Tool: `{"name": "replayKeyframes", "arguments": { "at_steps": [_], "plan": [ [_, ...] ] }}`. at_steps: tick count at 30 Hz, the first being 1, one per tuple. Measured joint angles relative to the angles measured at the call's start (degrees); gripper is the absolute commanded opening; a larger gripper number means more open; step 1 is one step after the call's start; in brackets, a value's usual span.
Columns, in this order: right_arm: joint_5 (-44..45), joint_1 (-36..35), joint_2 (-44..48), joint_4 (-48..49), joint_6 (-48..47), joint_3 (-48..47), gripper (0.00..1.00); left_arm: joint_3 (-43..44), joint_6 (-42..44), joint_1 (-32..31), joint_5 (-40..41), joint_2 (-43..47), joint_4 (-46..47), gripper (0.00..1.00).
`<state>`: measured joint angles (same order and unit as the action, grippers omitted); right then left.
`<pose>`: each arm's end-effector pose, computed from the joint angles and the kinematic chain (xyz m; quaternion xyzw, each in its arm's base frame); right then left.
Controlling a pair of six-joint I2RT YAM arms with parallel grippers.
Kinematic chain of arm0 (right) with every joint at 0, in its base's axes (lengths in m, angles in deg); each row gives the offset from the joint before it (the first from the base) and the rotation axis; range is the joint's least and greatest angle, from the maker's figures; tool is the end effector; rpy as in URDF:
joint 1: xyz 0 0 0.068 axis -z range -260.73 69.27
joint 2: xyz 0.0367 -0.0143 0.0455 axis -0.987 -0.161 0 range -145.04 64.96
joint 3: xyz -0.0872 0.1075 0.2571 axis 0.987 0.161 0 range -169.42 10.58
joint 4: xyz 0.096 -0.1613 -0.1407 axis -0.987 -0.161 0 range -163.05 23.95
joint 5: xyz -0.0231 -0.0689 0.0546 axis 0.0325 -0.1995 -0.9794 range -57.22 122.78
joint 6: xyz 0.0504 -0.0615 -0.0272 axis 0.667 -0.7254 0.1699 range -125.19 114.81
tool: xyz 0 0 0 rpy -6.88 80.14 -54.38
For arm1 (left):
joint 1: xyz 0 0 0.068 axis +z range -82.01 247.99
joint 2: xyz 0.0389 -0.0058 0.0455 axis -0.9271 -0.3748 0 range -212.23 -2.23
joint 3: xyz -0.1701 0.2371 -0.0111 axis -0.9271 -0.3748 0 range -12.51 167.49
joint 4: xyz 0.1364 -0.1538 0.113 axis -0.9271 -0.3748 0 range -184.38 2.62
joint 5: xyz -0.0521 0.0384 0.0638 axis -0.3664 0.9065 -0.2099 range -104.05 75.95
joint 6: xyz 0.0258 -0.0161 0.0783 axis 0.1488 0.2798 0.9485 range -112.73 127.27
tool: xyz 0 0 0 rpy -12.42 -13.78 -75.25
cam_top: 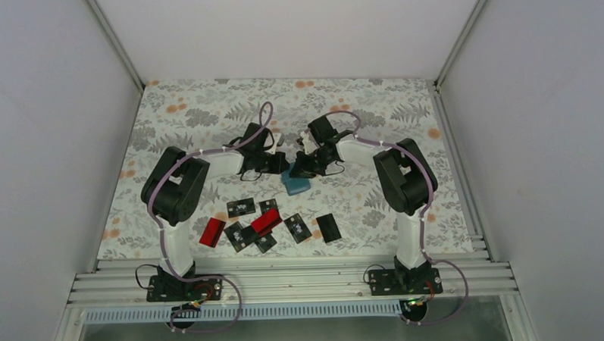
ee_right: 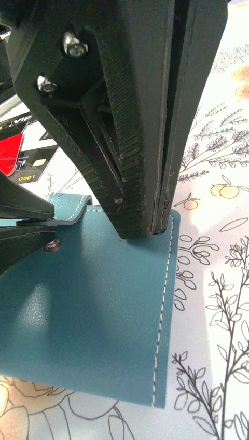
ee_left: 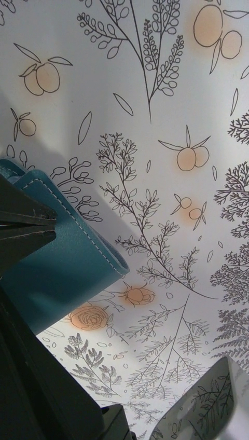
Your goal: Put the credit cards into the card holder
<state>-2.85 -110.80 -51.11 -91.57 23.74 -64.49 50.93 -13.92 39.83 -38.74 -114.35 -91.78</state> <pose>0.3250 0.2377 0.1492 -0.0715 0.9315 0.3561 0.0211 0.3374 -0.2155 0.1412 0.1239 0.9208 -0.3134 0.1964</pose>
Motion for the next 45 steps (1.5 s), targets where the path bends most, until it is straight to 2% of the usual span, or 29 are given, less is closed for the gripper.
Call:
{"name": "replayKeyframes", "arguments": {
  "at_steps": [28, 45],
  "plan": [
    [1.8, 0.3, -0.3, -1.5, -1.4, -0.2, 0.05, 0.4, 0.4, -0.6, 1.7, 0.0, -0.6, 0.02],
    [-1.7, 1.5, -3.2, -2.9, -2.6, -0.4, 0.05, 0.6, 1.1, -1.0, 3.5, 0.3, -1.3, 0.02]
  ]
}}
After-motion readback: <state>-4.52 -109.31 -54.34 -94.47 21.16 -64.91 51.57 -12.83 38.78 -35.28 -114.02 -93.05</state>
